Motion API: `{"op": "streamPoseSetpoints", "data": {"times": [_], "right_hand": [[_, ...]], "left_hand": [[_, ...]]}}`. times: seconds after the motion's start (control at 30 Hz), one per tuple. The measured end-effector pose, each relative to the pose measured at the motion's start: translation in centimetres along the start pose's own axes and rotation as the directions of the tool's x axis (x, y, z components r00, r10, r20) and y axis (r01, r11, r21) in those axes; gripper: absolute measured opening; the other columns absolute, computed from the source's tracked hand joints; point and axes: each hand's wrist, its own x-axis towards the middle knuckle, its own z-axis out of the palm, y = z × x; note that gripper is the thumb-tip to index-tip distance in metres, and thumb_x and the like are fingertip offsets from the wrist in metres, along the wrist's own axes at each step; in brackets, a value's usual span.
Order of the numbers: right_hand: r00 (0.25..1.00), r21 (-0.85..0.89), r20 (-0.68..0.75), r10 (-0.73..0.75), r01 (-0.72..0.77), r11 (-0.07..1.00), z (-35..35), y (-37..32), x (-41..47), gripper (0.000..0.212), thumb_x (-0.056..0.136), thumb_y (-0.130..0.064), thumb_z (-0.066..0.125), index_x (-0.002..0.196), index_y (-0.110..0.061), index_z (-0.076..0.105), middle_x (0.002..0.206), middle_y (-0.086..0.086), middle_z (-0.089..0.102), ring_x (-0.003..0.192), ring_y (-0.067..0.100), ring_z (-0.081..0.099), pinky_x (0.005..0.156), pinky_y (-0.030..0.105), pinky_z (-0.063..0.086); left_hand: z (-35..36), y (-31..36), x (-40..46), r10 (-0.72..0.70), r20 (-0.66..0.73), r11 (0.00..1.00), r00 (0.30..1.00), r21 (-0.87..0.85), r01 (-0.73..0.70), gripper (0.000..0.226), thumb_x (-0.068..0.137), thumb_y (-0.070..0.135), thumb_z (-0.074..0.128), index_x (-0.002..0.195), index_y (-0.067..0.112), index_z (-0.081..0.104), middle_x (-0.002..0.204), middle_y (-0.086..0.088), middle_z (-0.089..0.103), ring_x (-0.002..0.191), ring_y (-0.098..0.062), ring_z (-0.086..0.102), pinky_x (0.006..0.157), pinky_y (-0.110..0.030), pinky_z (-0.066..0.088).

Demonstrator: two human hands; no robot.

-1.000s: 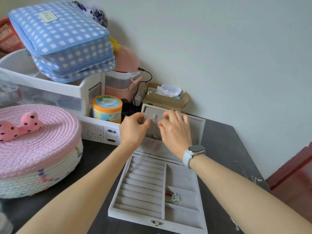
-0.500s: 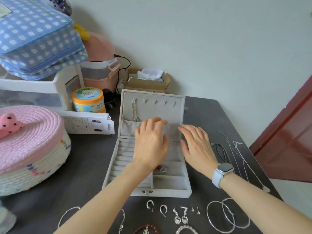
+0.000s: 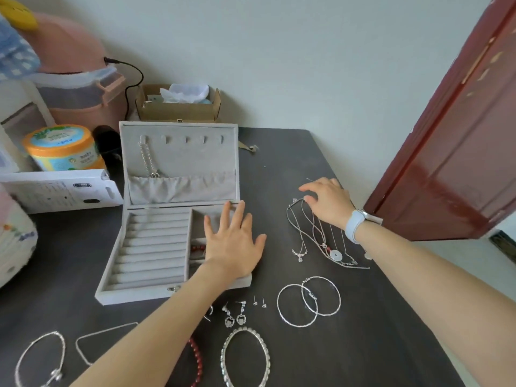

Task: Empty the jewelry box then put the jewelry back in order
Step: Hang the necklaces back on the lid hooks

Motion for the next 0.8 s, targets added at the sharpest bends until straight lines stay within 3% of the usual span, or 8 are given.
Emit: {"op": "streamPoseSetpoints", "data": {"times": [0.23, 0.4, 0.5, 0.57, 0.7, 0.8], "right_hand": [[0.987, -0.111, 0.159, 0.006, 0.012, 0.994, 1.3, -0.9, 2.1, 0.035, 0.095, -0.021, 0.041, 0.129, -0.024, 0.047, 0.136, 0.008, 0.041, 0.129, 0.028, 0.029, 0.1, 0.047, 0.029], [0.997, -0.14, 0.061, 0.057, -0.048, 0.989, 1.8, -0.8, 2.2, 0.025, 0.086, -0.003, 0.043, 0.105, -0.011, 0.059, 0.121, 0.012, 0.051, 0.118, 0.03, 0.039, 0.095, 0.044, 0.032], [0.996, -0.142, 0.075, 0.038, -0.027, 0.989, 1.6, -0.8, 2.0, 0.029, 0.082, 0.001, 0.043, 0.102, -0.01, 0.06, 0.119, 0.012, 0.052, 0.117, 0.03, 0.04, 0.095, 0.043, 0.032], [0.996, -0.117, 0.075, 0.04, -0.031, 0.993, 1.5, -0.5, 1.8, 0.027, 0.084, -0.001, 0.043, 0.103, -0.01, 0.059, 0.121, 0.011, 0.052, 0.118, 0.03, 0.039, 0.095, 0.044, 0.032], [0.987, -0.123, 0.13, 0.096, -0.08, 0.989, 1.0, -0.1, 1.5, 0.025, 0.092, -0.024, 0.046, 0.112, -0.012, 0.055, 0.127, 0.01, 0.05, 0.123, 0.031, 0.037, 0.098, 0.045, 0.031], [0.98, -0.128, 0.161, 0.114, -0.094, 0.987, 1.0, -0.2, 1.3, 0.023, 0.088, -0.012, 0.045, 0.104, -0.013, 0.062, 0.123, 0.011, 0.056, 0.12, 0.033, 0.041, 0.099, 0.045, 0.031]], "left_hand": [[0.2, 0.0, -0.1, -0.008, -0.032, 1.0, 0.999, -0.021, 0.008, 0.056, 0.096, 0.047, 0.024, 0.144, 0.019, 0.022, 0.156, 0.005, -0.008, 0.142, -0.021, -0.017, 0.111, -0.055, -0.002], [0.3, 0.0, 0.1, -0.011, -0.042, 1.0, 0.999, -0.028, 0.009, 0.054, 0.095, 0.047, 0.025, 0.142, 0.02, 0.026, 0.156, 0.006, -0.006, 0.142, -0.021, -0.015, 0.112, -0.054, -0.001], [0.3, -0.1, 0.1, -0.01, -0.044, 1.0, 0.999, -0.027, 0.009, 0.053, 0.095, 0.047, 0.025, 0.142, 0.02, 0.027, 0.156, 0.006, -0.005, 0.142, -0.021, -0.015, 0.112, -0.054, 0.0], [0.3, -0.1, 0.0, -0.01, -0.045, 1.0, 0.999, -0.029, 0.008, 0.053, 0.096, 0.046, 0.025, 0.141, 0.02, 0.027, 0.156, 0.006, -0.005, 0.142, -0.021, -0.015, 0.112, -0.054, 0.0], [0.1, 0.0, -0.1, -0.009, -0.045, 0.999, 0.999, -0.033, 0.008, 0.053, 0.096, 0.046, 0.025, 0.141, 0.02, 0.028, 0.156, 0.005, -0.005, 0.142, -0.021, -0.014, 0.112, -0.054, 0.0], [0.1, 0.0, -0.1, -0.007, -0.043, 0.999, 0.999, -0.032, 0.005, 0.053, 0.096, 0.046, 0.025, 0.142, 0.02, 0.027, 0.156, 0.005, -0.005, 0.142, -0.021, -0.015, 0.113, -0.054, 0.0]]}}
